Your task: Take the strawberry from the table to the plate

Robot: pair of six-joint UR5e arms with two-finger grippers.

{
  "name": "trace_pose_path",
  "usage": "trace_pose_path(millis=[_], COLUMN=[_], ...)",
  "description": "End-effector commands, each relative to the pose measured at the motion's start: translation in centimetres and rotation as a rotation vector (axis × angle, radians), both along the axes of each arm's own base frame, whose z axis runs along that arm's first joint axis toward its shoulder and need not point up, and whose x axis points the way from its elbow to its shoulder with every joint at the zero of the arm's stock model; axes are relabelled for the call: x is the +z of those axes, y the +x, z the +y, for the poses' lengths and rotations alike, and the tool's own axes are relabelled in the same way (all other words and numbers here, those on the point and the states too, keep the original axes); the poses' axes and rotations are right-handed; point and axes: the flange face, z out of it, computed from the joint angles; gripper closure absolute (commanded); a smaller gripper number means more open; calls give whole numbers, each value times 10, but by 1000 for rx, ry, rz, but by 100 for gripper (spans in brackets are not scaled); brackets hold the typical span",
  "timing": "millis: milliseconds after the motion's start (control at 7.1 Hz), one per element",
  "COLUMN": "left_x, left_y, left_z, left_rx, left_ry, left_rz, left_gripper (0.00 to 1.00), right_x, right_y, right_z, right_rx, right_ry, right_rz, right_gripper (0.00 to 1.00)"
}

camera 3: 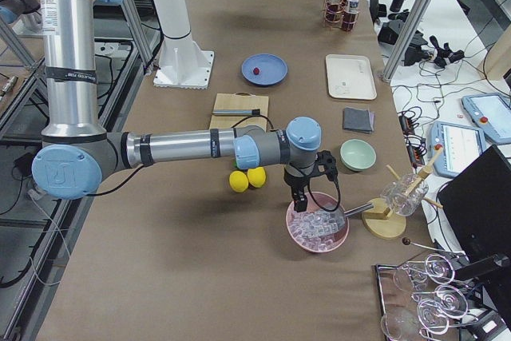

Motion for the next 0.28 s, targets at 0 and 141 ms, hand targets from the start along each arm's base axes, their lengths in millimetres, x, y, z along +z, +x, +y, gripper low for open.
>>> trace_pose_path(millis=[0, 141], left_x=[4, 10], left_y=[-10, -24], left_z=[0, 10], left_rx=[-23, -52], left_ry=[-7, -18], left_rz=[-8, -9], left_gripper=[2, 2], right_x=[-3, -1], right_y=[0, 0], right_z=[-1, -1], right_rx=[0, 0], right_ry=[5, 2], right_rz=[-2, -3], right_gripper=[0, 0])
